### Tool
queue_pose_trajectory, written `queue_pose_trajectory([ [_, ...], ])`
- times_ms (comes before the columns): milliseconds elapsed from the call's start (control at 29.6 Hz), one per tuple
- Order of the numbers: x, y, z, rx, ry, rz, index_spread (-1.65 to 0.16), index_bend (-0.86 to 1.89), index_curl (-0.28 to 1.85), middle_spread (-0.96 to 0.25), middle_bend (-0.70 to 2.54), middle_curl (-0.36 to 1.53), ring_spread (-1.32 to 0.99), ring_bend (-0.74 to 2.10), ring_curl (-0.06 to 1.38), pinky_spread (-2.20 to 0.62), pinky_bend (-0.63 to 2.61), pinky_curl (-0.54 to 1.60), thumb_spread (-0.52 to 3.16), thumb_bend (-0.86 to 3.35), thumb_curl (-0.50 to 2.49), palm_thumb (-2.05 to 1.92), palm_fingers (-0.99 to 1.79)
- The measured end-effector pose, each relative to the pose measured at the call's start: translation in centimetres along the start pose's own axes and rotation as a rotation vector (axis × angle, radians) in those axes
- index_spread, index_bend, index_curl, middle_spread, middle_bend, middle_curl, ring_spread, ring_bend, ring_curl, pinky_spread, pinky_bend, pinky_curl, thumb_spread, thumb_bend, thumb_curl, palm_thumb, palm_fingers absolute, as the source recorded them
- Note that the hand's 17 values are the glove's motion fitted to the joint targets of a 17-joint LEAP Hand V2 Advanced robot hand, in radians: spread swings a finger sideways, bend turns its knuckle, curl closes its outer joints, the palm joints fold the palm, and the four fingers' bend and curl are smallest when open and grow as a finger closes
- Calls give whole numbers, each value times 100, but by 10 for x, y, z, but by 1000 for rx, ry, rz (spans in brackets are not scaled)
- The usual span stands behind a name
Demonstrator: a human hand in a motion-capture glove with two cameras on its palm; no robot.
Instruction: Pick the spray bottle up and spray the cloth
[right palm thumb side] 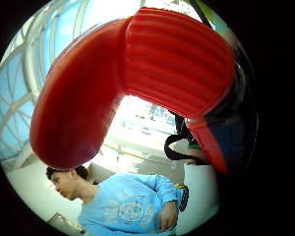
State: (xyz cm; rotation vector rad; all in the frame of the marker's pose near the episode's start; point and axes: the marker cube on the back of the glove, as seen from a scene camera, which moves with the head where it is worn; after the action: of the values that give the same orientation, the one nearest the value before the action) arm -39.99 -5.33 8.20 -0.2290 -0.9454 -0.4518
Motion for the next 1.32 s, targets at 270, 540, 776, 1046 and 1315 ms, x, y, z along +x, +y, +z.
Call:
queue_pose_trajectory([
  [270, 15, -25, 36, -3, 26, 7, -26, 12, 37, -12, 27, 49, -7, 40, 37, 1, 28, 38, 72, -2, 70, 98, 102],
  [540, 34, -32, 53, 2, 26, 46, -26, 11, 36, -12, 26, 48, -8, 38, 37, -1, 28, 39, 77, -2, 69, 98, 101],
  [776, 44, -30, 51, 36, 12, 69, -26, 12, 35, -13, 24, 48, -9, 36, 37, -2, 28, 39, 80, -2, 68, 98, 100],
  [1046, 37, -18, 38, 44, -8, 44, -30, 1, 30, -13, 26, 48, -11, 34, 37, 0, 32, 41, 90, -4, 64, 93, 87],
  [1315, 36, 11, 16, 97, 116, 14, -35, -5, 16, -12, 34, 49, -10, 43, 39, 1, 41, 43, 96, -3, 59, 90, 74],
])
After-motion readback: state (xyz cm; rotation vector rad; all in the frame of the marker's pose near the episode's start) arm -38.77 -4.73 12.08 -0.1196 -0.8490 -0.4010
